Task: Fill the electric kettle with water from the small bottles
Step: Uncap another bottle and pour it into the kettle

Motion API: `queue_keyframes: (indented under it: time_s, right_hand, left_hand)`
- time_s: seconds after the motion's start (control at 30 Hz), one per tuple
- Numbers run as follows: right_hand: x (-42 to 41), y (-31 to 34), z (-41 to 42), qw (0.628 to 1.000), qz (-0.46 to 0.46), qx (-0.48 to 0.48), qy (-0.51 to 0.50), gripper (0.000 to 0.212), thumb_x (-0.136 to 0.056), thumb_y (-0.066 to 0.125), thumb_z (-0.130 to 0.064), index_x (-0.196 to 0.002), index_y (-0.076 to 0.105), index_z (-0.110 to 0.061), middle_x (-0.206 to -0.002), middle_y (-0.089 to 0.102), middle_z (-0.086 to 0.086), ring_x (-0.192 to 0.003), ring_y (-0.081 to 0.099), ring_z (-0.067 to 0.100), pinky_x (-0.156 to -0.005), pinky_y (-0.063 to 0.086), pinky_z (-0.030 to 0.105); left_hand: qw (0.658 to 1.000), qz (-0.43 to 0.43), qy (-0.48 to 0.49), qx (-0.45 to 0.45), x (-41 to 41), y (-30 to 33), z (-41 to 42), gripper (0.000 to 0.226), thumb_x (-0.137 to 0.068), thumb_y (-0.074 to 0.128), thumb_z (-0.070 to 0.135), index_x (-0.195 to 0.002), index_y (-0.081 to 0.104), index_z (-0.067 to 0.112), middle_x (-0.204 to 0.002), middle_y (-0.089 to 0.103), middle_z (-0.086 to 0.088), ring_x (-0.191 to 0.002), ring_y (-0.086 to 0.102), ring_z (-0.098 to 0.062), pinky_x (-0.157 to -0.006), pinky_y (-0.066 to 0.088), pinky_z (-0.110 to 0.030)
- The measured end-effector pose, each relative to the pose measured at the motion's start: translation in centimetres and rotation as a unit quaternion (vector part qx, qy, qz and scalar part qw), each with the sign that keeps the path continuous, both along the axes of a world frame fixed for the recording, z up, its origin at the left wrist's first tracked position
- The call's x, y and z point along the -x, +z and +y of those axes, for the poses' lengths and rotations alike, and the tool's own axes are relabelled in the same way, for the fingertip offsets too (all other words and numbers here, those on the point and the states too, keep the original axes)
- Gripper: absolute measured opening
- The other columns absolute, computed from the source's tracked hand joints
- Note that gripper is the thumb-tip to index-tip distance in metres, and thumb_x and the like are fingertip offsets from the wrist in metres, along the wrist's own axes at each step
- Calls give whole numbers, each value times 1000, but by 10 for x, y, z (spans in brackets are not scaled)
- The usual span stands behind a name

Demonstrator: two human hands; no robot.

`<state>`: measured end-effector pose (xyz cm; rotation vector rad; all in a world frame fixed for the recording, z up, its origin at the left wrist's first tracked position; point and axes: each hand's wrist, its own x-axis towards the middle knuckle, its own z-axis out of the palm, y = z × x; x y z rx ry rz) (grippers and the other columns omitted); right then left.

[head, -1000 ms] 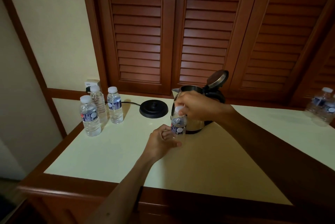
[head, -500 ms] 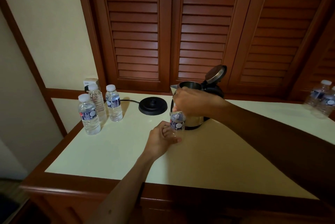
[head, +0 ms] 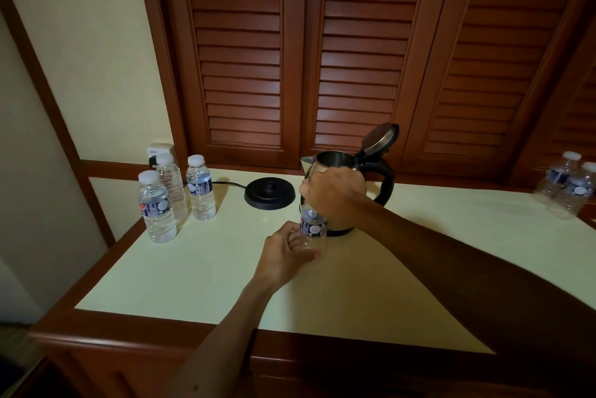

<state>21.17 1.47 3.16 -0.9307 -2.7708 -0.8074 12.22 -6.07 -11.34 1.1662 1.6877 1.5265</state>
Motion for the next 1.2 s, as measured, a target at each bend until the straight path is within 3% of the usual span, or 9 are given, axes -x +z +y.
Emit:
queue_keyframes:
  time_s: [0.1, 0.2, 0.27, 0.4, 0.5, 0.6, 0.73, 1.0, 1.2]
  right_hand:
    - [-3, 2, -1, 999, 22, 46, 8, 28, -97, 40, -22, -119, 54, -14, -103, 61, 11, -86, 56, 28, -56, 35, 34]
    - [-7, -8, 6, 975, 153, 159, -23, 46, -96, 32, -52, -85, 59, -16, -72, 54, 3, -71, 52, 21, -53, 33, 28]
    - [-12, -23, 11, 953, 224, 199, -35, 63, -86, 26, -73, -75, 54, -18, -70, 54, 3, -72, 55, 21, -60, 42, 30]
    - [-30, -56, 16, 909, 239, 341, -25, 71, -80, 38, -75, -123, 46, -19, -115, 59, 9, -101, 58, 27, -81, 50, 40]
    - [-38, -68, 15, 858, 292, 422, 13, 75, -79, 48, -68, -134, 40, -18, -122, 52, 1, -114, 54, 21, -92, 49, 35]
    - [-50, -67, 23, 829, 345, 440, 31, 50, -86, 60, -45, -125, 50, -15, -109, 61, -2, -98, 59, 14, -88, 52, 31]
    - [-87, -65, 44, 817, 360, 449, 37, 31, -86, 64, -33, -111, 55, -18, -99, 65, -1, -89, 63, 14, -88, 53, 32]
    - [-216, -69, 121, 828, 391, 398, -49, 34, -83, 70, -35, -108, 51, -21, -95, 60, -6, -73, 57, 8, -68, 44, 14]
    - [-334, -70, 186, 819, 425, 370, -105, 52, -80, 73, -37, -122, 53, -15, -112, 64, 0, -87, 57, 11, -80, 46, 23]
  left_hand:
    - [1000, 9, 13, -6, -1, 2, -4, 41, -65, 89, 0, -91, 57, 3, -68, 58, 4, -58, 48, -5, -56, 43, -12]
    - [1000, 25, 12, -3, -1, 4, -7, 45, -64, 91, 7, -94, 57, 3, -74, 59, -4, -64, 49, -11, -60, 46, -18]
    - [999, 41, 12, -1, -1, 3, -5, 45, -65, 91, 11, -94, 57, 7, -78, 66, -5, -64, 56, -13, -64, 51, -21]
    - [995, 97, 30, 10, -2, 1, -3, 47, -64, 92, 22, -97, 60, 19, -88, 74, 0, -78, 69, -18, -75, 58, -31]
    - [987, 155, 4, 35, -8, 2, -2, 54, -69, 89, 31, -113, 58, 26, -86, 70, 14, -73, 66, -2, -68, 52, -18]
    - [952, 296, -7, 77, -19, 6, 2, 63, -74, 82, 44, -127, 53, 26, -81, 61, 14, -66, 55, -7, -60, 38, -16]
    - [913, 403, -9, 67, -42, 7, 18, 53, -82, 71, 50, -128, 58, 25, -103, 71, 2, -87, 65, -18, -71, 47, -25]
    - [897, 435, -74, 31, -135, 4, 101, 32, -89, 64, 43, -111, 73, 22, -113, 73, 7, -99, 68, -14, -89, 53, -33]
    - [893, 432, -121, 37, -220, 4, 178, 28, -90, 65, 38, -111, 72, 21, -117, 72, 8, -105, 67, -11, -95, 51, -29]
